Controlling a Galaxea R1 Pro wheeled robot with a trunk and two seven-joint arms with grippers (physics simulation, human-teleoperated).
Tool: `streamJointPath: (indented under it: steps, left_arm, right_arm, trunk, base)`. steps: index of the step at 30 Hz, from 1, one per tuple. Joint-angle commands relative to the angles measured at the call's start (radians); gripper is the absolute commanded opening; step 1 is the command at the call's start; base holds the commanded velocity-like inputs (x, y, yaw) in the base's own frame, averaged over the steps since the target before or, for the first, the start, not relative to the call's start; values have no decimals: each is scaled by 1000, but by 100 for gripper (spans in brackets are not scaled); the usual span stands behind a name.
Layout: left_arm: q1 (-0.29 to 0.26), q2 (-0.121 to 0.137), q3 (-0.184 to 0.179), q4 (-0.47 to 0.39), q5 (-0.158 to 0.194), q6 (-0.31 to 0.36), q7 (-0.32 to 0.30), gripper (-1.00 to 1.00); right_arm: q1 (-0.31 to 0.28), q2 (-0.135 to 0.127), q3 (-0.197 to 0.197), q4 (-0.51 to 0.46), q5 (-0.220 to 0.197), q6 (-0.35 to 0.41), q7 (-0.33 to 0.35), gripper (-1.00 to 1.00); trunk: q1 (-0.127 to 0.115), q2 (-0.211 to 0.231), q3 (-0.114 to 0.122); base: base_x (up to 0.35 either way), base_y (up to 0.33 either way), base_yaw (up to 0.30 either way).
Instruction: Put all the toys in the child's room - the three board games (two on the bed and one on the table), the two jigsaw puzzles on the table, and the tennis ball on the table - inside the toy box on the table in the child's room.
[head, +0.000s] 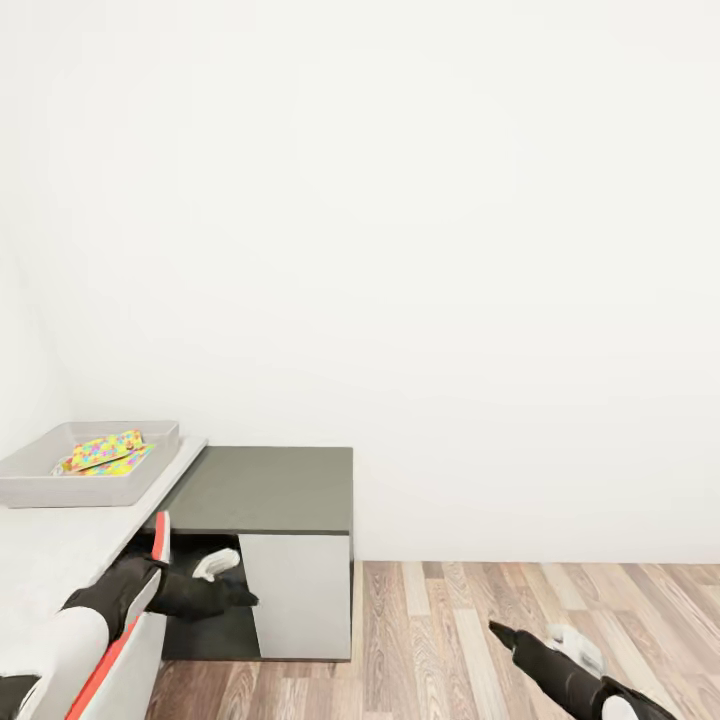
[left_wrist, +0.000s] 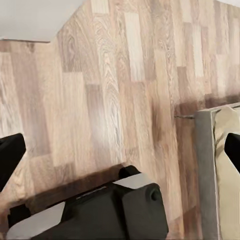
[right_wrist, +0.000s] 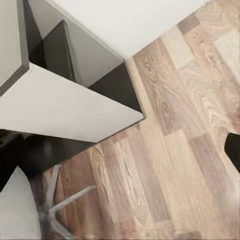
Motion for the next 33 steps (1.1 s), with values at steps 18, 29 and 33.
streamJointPath:
  steps: [18, 29, 33]
  left_arm:
    - [489, -76, 9, 281, -1, -685, 916, 100]
    - [702, -75, 8, 289, 3, -861, 933, 100]
    - [715, -85, 8, 288, 2, -856, 933, 100]
  right_arm:
    - [2, 30, 175, 941, 316, -525, -153, 100]
    - [3, 72, 212, 1228, 388, -748, -154, 100]
    - [3, 66, 207, 1236, 381, -753, -154, 100]
  trunk:
    - [0, -1, 0]
    - [0, -1, 0]
    - [0, -1, 0]
  base:
    - [0, 0, 0]
    - [0, 0, 0]
    - [0, 0, 0]
